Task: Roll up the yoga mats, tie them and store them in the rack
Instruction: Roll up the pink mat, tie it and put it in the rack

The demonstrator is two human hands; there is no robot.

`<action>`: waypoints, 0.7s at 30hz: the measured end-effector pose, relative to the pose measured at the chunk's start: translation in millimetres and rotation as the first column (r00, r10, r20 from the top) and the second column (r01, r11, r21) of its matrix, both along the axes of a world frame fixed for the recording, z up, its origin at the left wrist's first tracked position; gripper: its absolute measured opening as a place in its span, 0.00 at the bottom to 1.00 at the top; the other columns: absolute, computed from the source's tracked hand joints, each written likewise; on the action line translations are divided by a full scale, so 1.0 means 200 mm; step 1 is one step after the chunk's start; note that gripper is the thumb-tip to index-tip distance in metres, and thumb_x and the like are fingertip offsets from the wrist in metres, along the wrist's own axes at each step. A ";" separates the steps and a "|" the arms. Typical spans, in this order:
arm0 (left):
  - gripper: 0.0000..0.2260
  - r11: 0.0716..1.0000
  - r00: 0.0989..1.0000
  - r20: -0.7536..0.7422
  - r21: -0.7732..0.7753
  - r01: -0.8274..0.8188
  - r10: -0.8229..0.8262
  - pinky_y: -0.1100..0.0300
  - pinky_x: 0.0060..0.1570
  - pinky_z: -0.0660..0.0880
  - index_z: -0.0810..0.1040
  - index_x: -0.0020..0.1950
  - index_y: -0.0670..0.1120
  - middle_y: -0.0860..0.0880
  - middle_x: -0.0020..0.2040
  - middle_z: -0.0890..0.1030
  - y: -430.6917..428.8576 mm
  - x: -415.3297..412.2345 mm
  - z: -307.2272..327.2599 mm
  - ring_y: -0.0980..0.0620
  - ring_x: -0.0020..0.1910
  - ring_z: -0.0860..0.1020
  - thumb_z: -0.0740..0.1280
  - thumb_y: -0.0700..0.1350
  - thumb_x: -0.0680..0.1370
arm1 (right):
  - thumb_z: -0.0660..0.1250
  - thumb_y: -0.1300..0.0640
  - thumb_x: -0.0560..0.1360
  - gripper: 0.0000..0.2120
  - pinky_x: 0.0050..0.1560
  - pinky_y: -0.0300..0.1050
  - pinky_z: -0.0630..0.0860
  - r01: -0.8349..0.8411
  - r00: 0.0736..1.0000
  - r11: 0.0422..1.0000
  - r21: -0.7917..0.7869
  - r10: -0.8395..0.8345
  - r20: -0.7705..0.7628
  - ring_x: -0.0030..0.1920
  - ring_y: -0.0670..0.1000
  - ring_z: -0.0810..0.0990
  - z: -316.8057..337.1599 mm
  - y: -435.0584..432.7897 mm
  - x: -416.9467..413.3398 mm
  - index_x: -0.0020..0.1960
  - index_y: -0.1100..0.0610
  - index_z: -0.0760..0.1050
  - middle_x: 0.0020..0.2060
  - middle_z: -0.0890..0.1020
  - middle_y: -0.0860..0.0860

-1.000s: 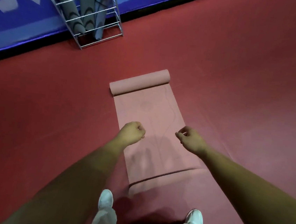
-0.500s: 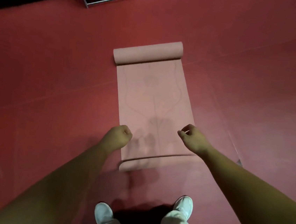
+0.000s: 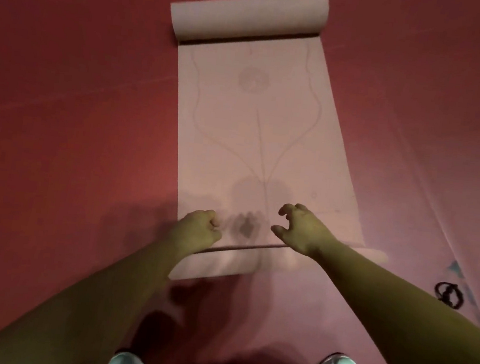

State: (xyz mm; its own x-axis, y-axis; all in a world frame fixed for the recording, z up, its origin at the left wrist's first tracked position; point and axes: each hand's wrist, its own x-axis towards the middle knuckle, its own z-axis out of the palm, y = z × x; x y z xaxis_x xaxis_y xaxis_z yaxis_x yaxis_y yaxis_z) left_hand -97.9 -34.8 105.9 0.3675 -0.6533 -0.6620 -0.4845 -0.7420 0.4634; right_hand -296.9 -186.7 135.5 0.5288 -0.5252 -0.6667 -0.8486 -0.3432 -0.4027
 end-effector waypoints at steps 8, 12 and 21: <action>0.22 0.911 0.913 -0.031 0.070 0.407 -0.406 0.56 0.60 0.73 0.72 0.65 0.50 0.51 0.59 0.77 0.02 0.03 -0.61 0.52 0.57 0.77 0.68 0.59 0.76 | 0.69 0.44 0.76 0.26 0.58 0.38 0.70 -0.312 0.948 0.944 0.107 0.316 -0.031 0.62 0.52 0.76 -0.63 0.02 -0.02 0.71 0.50 0.70 0.66 0.76 0.51; 0.28 0.676 0.681 0.015 0.140 0.723 -0.732 0.52 0.61 0.73 0.65 0.72 0.48 0.47 0.65 0.75 0.04 0.01 -0.77 0.49 0.61 0.75 0.64 0.62 0.78 | 0.67 0.51 0.79 0.20 0.48 0.32 0.63 -0.454 0.881 0.881 0.134 0.466 -0.081 0.62 0.53 0.76 -0.80 0.06 -0.06 0.69 0.53 0.74 0.64 0.78 0.51; 0.19 0.800 0.797 0.064 0.047 0.599 -0.600 0.52 0.60 0.70 0.67 0.68 0.49 0.44 0.62 0.76 0.28 -0.11 -0.76 0.44 0.60 0.74 0.55 0.39 0.78 | 0.69 0.52 0.77 0.12 0.35 0.37 0.67 -0.422 0.898 0.906 -0.033 0.423 0.122 0.37 0.48 0.74 -0.80 0.11 -0.15 0.36 0.48 0.71 0.31 0.76 0.44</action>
State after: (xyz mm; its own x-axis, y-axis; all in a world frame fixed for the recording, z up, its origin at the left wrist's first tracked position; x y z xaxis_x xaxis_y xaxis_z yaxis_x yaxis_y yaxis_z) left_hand -120.3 20.7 -45.2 -0.0459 -0.7436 -0.6671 -0.8669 -0.3022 0.3965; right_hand -326.4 -164.8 -24.2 0.7795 -0.2380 -0.5795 -0.5671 -0.6610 -0.4914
